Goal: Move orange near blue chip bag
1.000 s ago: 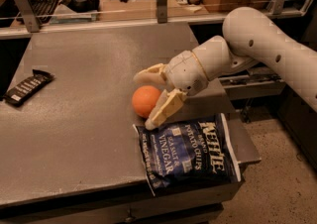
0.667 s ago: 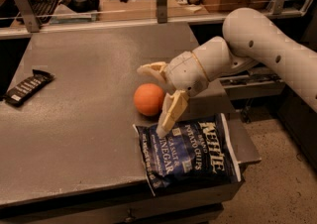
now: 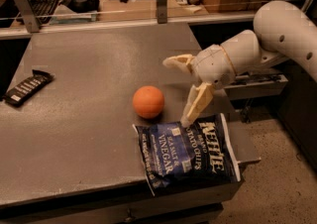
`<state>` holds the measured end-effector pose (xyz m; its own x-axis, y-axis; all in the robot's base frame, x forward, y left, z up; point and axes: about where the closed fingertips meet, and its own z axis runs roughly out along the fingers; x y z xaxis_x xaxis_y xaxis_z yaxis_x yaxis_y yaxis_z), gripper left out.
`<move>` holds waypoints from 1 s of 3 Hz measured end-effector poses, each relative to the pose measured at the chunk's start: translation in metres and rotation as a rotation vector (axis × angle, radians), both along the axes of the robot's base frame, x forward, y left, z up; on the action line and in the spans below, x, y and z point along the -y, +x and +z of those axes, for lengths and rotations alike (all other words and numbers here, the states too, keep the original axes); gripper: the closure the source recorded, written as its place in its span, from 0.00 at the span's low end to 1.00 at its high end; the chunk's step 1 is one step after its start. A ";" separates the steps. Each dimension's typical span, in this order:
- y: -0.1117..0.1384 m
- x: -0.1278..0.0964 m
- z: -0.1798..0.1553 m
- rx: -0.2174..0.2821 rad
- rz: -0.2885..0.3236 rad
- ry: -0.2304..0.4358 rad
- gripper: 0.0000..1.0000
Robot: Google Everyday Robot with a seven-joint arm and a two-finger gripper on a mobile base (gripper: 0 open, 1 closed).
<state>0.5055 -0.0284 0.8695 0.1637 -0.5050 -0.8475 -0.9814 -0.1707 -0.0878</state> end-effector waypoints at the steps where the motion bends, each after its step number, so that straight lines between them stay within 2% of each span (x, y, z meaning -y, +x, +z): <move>1: 0.019 0.056 0.016 0.034 -0.091 -0.020 0.00; 2: 0.035 0.092 0.040 0.074 -0.165 -0.015 0.00; 3: 0.038 0.094 0.046 0.089 -0.172 -0.011 0.00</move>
Offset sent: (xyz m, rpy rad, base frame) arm 0.0536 -0.1430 0.0720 -0.0096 -0.1260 -0.2657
